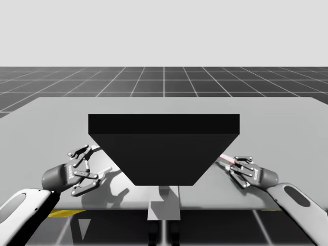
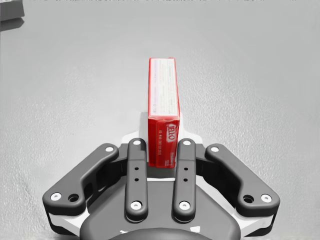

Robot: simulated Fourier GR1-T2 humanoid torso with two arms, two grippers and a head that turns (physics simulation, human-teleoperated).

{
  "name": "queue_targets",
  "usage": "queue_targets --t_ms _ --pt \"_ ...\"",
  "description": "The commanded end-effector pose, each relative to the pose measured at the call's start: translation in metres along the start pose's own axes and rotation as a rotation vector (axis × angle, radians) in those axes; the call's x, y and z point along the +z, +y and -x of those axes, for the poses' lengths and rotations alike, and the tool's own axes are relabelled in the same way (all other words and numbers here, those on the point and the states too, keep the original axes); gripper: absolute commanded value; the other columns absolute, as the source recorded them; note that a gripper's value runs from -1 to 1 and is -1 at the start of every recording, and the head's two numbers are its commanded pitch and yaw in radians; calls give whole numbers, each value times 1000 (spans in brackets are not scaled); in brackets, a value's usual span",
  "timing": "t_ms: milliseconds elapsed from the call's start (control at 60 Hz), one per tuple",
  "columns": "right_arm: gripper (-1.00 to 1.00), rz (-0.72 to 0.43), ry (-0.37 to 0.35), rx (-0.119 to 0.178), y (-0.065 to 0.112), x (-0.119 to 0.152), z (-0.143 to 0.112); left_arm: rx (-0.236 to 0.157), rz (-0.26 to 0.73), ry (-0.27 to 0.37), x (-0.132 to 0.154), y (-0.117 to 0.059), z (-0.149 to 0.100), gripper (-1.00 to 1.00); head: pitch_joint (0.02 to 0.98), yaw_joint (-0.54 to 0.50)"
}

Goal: Reach around the screen and pick up the object behind it.

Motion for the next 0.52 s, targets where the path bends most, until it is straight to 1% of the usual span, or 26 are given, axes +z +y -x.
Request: queue_targets --t_ms 17,50,67,117,133,167,200,267,317,350,383,417,450,467,500,517 --pt "1000 172 -499 61 -33 21 -48 11 44 0 0 -2 0 -1000 162 -10" --pt "1000 185 -510 71 -35 23 -52 11 43 -1 0 -2 0 -1000 162 -11" --pt "1000 205 -526 88 -37 27 -59 10 42 -1 0 -2 0 -1000 161 -11" --pt "1000 241 -543 111 -40 30 -67 10 42 -2 0 -2 0 -1000 160 -11" --pt "1000 281 -567 131 -42 33 -75 10 41 -3 0 -2 0 -1000 160 -9" --pt "1000 300 -585 147 -44 35 -80 10 41 -4 0 -2 0 -1000 161 -9" --pt "1000 340 -601 156 -48 39 -88 10 40 -4 1 -2 -1 -1000 160 -9" --pt "1000 426 -626 189 -55 45 -103 9 39 -4 1 -2 -1 -1000 160 -10" --pt "1000 474 -646 199 -59 48 -113 8 38 -4 1 -2 -2 -1000 160 -10" --pt "1000 521 -657 215 -62 50 -121 8 38 -5 1 -2 -2 -1000 159 -10" --pt "1000 559 -670 237 -63 52 -133 8 38 -6 1 -2 -2 -1000 159 -9" --pt "1000 581 -679 233 -63 53 -139 7 38 -6 1 -2 -2 -1000 160 -9" --pt "1000 622 -695 263 -62 53 -151 7 39 -7 0 -2 -2 -1000 160 -10" --pt "1000 629 -698 267 -61 54 -154 6 39 -7 0 -2 -2 -1000 160 -10" --pt "1000 645 -709 266 -60 54 -160 6 39 -7 0 -2 -2 -1000 159 -10" --pt "1000 663 -721 275 -57 54 -169 5 40 -7 0 -2 -2 -1000 159 -10"
